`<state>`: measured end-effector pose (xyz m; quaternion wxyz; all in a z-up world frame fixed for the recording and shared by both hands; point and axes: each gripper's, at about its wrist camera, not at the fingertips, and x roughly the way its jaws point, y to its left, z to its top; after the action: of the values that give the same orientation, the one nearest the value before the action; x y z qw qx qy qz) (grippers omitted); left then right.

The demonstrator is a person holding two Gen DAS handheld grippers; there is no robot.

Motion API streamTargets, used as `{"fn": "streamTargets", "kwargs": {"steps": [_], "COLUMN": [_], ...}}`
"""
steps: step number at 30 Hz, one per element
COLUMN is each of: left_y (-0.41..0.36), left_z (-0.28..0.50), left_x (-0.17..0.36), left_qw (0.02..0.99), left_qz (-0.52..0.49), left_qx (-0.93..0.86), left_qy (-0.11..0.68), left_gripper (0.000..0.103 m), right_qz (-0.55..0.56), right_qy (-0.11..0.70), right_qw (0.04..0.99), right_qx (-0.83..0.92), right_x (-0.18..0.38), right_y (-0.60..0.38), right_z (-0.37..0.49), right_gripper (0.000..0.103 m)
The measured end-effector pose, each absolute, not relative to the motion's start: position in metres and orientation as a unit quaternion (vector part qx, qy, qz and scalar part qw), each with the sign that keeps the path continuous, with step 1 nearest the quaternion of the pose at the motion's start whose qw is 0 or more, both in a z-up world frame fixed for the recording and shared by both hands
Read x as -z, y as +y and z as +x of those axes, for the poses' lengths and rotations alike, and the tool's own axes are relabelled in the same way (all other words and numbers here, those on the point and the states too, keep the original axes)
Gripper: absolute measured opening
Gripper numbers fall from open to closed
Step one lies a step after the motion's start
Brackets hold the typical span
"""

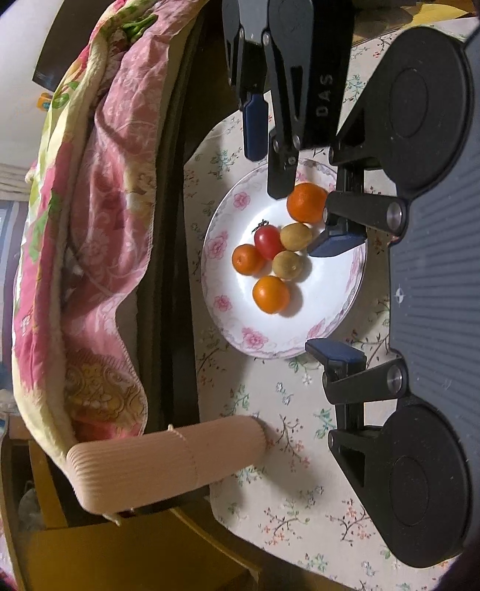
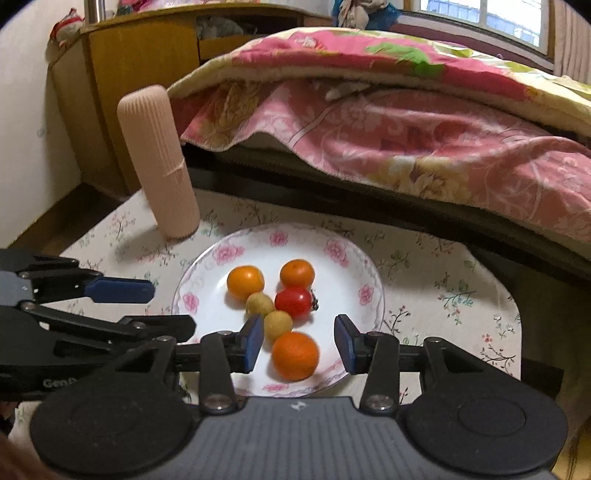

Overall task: Organize fruits
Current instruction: 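Withdraw both open tools from the plate toward the remaining fruits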

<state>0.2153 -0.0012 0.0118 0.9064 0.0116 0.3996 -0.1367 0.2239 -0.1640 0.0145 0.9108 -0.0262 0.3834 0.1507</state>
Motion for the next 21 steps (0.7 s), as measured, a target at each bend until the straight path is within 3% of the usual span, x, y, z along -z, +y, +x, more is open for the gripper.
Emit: {"fn": "streamTargets", "kwargs": {"steps": [21], "left_y": [0.009], "left_z": [0.192], "left_x": [-0.022], "left_qw": [0.903], "left_qz": [0.026], "left_qx": [0.134], "left_qy": [0.407], "left_gripper": [0.059], "right_qz": [-0.030], "right_qy": [0.385], "right_qw": [0.906], "right_qx": [-0.171], "right_x": [-0.023], "right_y": [-0.153], "right_z": [0.196], "right_gripper": [0.048]}}
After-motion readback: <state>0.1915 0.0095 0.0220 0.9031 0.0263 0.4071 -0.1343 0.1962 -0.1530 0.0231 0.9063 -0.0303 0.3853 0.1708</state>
